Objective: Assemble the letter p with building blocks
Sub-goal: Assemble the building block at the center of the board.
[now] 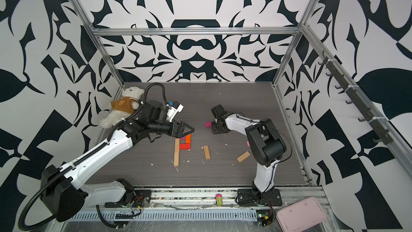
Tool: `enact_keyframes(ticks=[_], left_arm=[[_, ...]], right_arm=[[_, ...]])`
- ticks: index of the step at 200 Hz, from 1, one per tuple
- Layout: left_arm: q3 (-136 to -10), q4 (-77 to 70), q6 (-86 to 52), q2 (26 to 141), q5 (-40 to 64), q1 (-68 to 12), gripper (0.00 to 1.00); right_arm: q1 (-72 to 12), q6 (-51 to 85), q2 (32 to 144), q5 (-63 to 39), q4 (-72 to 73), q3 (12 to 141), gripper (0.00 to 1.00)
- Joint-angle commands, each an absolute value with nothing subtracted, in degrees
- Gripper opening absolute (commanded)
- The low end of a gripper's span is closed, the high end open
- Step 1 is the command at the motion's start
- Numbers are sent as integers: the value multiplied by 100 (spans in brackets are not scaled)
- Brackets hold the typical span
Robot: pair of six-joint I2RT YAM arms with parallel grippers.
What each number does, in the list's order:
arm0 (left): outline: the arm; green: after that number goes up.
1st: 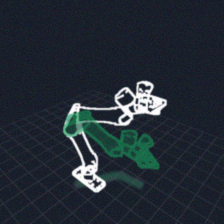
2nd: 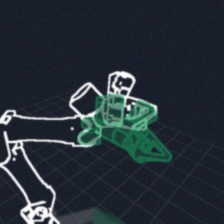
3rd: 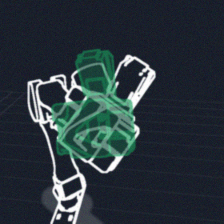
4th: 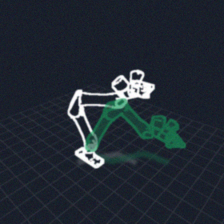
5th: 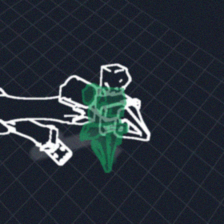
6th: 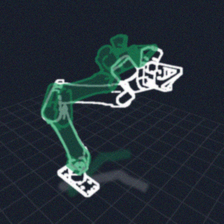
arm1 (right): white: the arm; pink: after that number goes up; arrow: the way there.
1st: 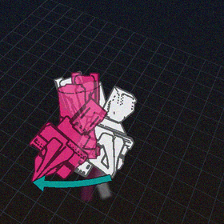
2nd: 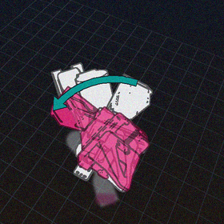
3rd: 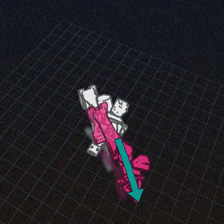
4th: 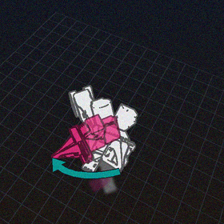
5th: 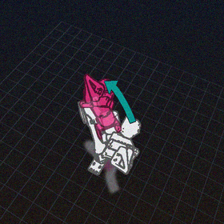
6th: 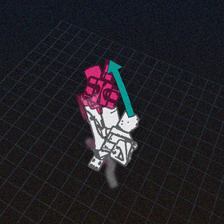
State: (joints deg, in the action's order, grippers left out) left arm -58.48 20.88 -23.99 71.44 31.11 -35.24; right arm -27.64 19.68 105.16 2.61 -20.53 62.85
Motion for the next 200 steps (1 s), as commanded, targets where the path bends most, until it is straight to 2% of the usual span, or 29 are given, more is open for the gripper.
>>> enact_keyframes(ticks=[1,108,160,200], left_arm=[[-5749,2132,-2390,7181,3201,-3510,99],[-5763,2136,-2397,7106,3215,-3516,99],[-5805,2361,-2096,6644,2576,-3577,99],[-5618,2483,-1828,5997,1913,-3826,99]], right_arm=[[-2791,2031,10780,220,-2604,6195,50],[-2788,2151,10515,253,-2555,6232,65],[-2958,2168,9103,890,-3229,6186,66],[-3568,2398,7860,923,-3839,5800,69]])
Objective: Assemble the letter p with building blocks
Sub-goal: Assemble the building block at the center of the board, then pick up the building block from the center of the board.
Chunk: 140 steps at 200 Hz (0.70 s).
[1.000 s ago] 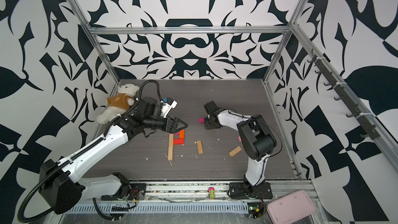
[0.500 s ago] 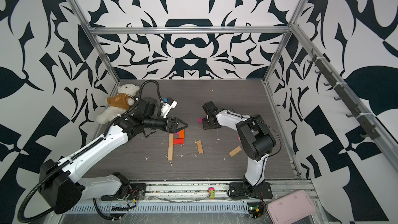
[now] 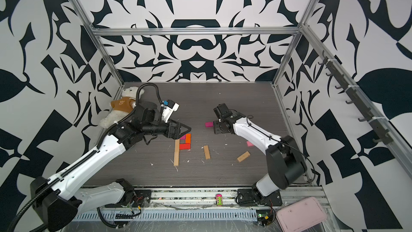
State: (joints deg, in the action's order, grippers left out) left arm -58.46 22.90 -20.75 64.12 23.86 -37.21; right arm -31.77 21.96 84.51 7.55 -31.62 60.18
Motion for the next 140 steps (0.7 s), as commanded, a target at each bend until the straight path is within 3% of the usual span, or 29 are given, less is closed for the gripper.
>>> enact_keyframes(ticks=[1,69,118,140], left_arm=[[-5608,2481,-1832,5974,1906,-3824,99],[-4423,2809,-2290,4331,1834,-3824,99],[-4002,3345,-2191,3377,1023,-3824,99],[-4066,3546,-2126,3280,906,-3823,99]], right_arm=[[-3594,2403,7837,936,-3849,5792,69],[-5188,3365,7066,1272,-3863,4995,70],[-5649,3904,7638,1225,-2871,4532,73],[-5799,3996,8051,1165,-2554,4505,69]])
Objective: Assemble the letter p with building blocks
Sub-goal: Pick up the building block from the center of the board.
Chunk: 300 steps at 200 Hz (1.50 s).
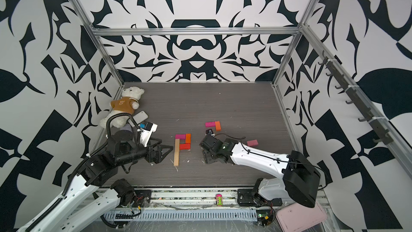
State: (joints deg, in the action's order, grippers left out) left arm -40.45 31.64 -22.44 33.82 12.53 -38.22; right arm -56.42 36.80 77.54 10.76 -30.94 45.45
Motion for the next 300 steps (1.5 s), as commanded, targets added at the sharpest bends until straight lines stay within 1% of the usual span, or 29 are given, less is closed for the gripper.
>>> enact_keyframes(ticks=[1,26,51,95,139,153,164,179,202,226,238,256,259,279,300], left_arm=[[-4068,3553,-2122,3279,910,-3823,99],[-4092,3773,-2034,3239,843,-3825,99],[-4013,3707,-2017,3163,872,-3824,99],[-4028,3727,-2027,3212,973,-3823,99],[-4019,3685,-2055,3104,1029,-3823,99],[-3985,3621,-2176,3016,1044,-3823,99],[-3854,3372,-2473,2920,1087,-3823,99],[-3645,2873,-2830,2825,1305,-3824,99],[-3186,1797,-3517,2900,1532,-3829,99],[-2799,759,-3927,3360,1595,-3993,99],[-2705,453,-3948,3624,1369,-4242,99],[-2531,-66,-3761,3951,750,-4854,99],[-2508,-153,-3709,4000,630,-4978,99],[-2284,-922,-3224,4352,-42,-5632,99],[-1861,-2035,-2635,4745,-357,-5929,99]], right_arm=[[-5808,4002,8077,1162,-2552,4516,69],[-5933,4101,8466,1230,-2542,4662,63],[-5941,4216,8603,1319,-2442,4614,57],[-5947,4260,8771,1416,-2417,4631,43],[-5941,4316,8886,1313,-2316,4588,25],[-5941,4325,8880,1309,-2279,4575,18],[-5941,4326,8855,1309,-2222,4570,13],[-5933,4289,8809,1300,-2195,4596,9],[-5879,4144,8780,1484,-2397,4762,5],[-5601,3941,8752,1291,-2401,4872,4],[-5431,3840,8714,1196,-2399,4892,4],[-5169,3697,8642,1161,-2389,4907,3],[-5113,3676,8632,951,-2374,4905,3],[-4737,3550,8607,617,-2326,4900,3],[-4461,3410,8589,413,-2333,4919,3]])
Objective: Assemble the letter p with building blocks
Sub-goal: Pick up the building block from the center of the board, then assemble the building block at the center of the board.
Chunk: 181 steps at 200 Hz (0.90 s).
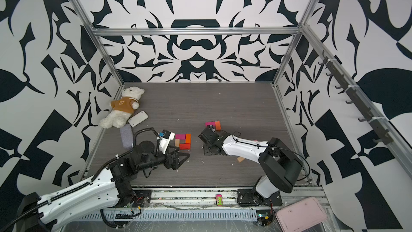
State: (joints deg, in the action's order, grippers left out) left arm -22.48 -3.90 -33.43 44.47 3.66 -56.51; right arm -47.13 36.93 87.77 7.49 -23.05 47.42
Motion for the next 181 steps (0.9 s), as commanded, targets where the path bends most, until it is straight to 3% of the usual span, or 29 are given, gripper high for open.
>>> enact_keyframes(ticks=[1,26,92,132,181], left_arm=[[-1831,-2125,-2605,4763,-359,-5940,99],[-1414,-3619,-1957,5281,-362,-6077,99],[-735,-5333,-949,5940,184,-6091,99],[-960,-4037,-977,5369,492,-6091,99],[-1190,-2452,-932,4433,-689,-6091,99]], right_arm=[[-4454,3406,8588,409,-2331,4920,2],[-4206,3271,8604,259,-2367,4947,2],[-4000,3191,8962,202,-2561,5321,0],[-3948,3132,9243,284,-2572,5572,0],[-3834,3065,9574,396,-2693,5829,0]])
